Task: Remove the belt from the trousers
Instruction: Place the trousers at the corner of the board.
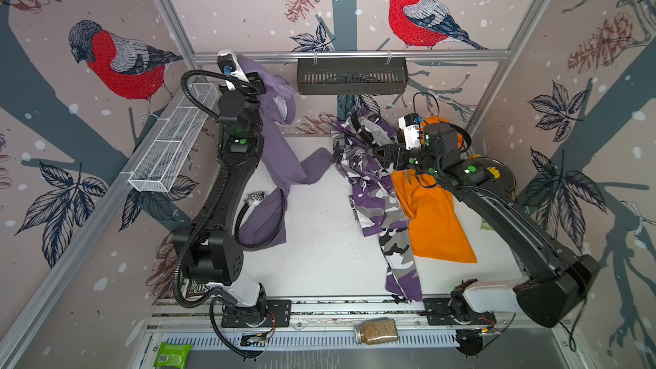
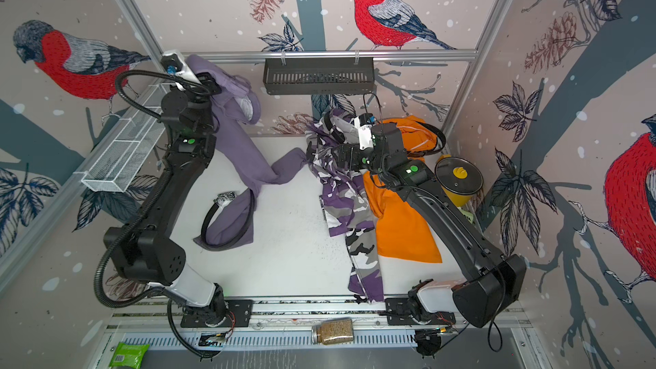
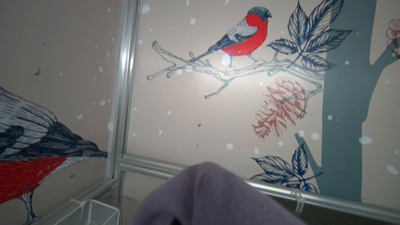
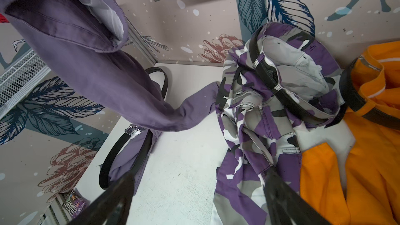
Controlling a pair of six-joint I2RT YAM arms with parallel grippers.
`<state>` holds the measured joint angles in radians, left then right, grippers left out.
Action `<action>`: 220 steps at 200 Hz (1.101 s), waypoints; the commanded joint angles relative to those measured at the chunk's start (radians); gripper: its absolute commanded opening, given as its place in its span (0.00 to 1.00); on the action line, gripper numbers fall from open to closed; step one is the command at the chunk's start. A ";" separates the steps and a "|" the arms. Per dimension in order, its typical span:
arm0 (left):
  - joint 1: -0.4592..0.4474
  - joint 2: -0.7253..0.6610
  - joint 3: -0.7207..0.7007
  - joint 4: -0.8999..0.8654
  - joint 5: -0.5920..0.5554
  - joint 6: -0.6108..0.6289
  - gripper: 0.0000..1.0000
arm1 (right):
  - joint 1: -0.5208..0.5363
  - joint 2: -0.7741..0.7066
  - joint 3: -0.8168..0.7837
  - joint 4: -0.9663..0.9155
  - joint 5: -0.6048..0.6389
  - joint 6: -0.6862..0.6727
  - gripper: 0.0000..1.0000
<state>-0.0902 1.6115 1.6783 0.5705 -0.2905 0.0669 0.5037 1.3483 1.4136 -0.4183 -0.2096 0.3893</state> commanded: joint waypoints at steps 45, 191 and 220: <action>0.031 0.074 0.274 0.001 -0.065 0.205 0.00 | -0.011 0.012 0.014 0.022 -0.027 -0.014 0.94; 0.030 0.354 0.146 -0.400 -0.145 0.131 0.00 | -0.002 0.009 -0.033 0.030 -0.027 0.015 0.94; 0.039 0.515 0.291 -0.542 -0.186 0.119 0.00 | -0.001 0.020 -0.038 0.039 -0.033 0.016 0.94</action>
<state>-0.0597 2.0457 1.8900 0.1066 -0.4133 0.1978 0.5014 1.3628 1.3788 -0.4042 -0.2356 0.3969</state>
